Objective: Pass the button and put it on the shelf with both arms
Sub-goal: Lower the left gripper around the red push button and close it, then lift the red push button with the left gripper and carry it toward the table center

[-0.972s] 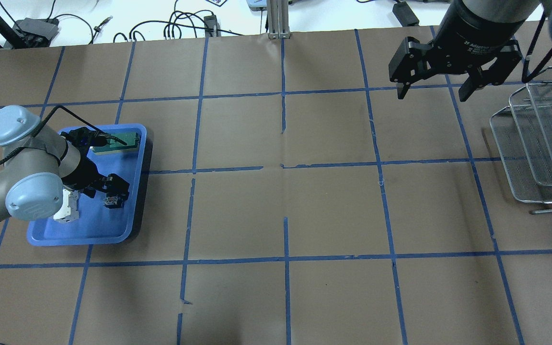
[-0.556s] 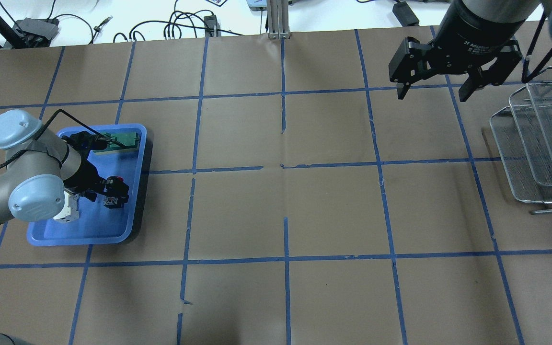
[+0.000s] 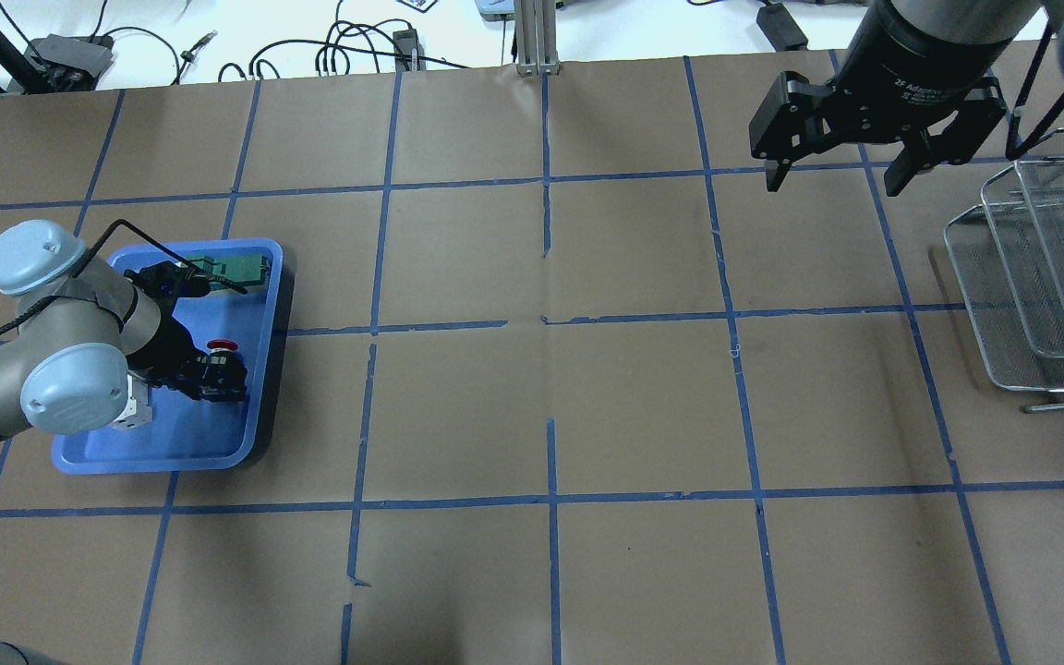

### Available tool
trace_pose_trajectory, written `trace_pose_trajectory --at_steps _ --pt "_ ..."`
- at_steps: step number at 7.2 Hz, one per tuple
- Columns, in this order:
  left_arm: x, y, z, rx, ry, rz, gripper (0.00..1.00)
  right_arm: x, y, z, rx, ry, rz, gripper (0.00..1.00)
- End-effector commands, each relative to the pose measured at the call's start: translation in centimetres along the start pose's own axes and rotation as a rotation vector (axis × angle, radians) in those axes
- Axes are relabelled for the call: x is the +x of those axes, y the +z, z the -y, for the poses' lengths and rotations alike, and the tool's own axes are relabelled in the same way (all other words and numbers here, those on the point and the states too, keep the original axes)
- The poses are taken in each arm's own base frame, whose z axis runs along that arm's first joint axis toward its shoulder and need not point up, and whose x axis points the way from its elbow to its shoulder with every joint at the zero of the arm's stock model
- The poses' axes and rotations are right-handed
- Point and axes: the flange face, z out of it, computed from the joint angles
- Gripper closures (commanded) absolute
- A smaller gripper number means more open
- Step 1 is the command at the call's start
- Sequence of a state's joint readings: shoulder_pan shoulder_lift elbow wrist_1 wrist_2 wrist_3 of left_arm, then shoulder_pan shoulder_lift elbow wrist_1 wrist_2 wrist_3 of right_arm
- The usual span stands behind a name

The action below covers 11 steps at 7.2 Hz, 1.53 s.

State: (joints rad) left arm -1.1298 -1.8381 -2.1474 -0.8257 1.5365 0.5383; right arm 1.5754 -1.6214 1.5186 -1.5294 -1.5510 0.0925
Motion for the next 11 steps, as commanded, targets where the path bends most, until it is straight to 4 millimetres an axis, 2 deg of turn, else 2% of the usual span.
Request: trace_pose_trajectory --at_steps 1,2,3,4,5,6,7,8,9,10,11 --pt "0.5 0.3 -0.9 -0.012 -0.001 -0.006 0.59 0.0 0.0 0.0 0.000 0.000 0.000 0.00" --pt "0.5 0.0 -0.8 -0.005 0.001 0.000 0.65 0.0 0.0 0.0 0.000 0.000 0.000 0.00" --pt "0.6 -0.4 -0.8 0.001 0.002 0.003 0.82 0.0 0.0 0.0 0.000 0.000 -0.001 0.00" --pt "0.5 -1.7 -0.6 0.021 0.003 0.017 0.88 0.0 0.0 0.0 0.000 0.000 -0.001 0.00" --pt "0.8 -3.7 -0.5 0.028 0.006 0.005 0.88 0.0 0.0 0.0 0.000 0.000 -0.001 0.00" --pt "1.9 -6.5 0.2 0.026 0.009 -0.077 0.88 0.0 0.0 0.0 0.000 0.000 -0.001 0.00" --pt "3.4 -9.2 0.8 0.025 -0.002 -0.233 0.88 0.0 0.1 0.1 -0.001 0.000 -0.001 0.00" --pt "5.2 -11.4 1.3 0.018 -0.057 -0.375 0.88 0.0 0.0 0.0 0.000 0.000 -0.001 0.00" --pt "8.0 -12.9 1.2 0.006 -0.163 -0.550 0.88 0.0 0.0 0.0 0.002 0.000 -0.001 0.00" --pt "11.7 -13.7 1.5 -0.009 -0.274 -0.725 0.88 0.0 0.1 0.1 -0.001 0.000 -0.001 0.00" --pt "16.9 -14.7 1.7 -0.037 -0.293 -0.802 0.88 0.0 0.0 0.0 0.000 0.000 -0.001 0.00"
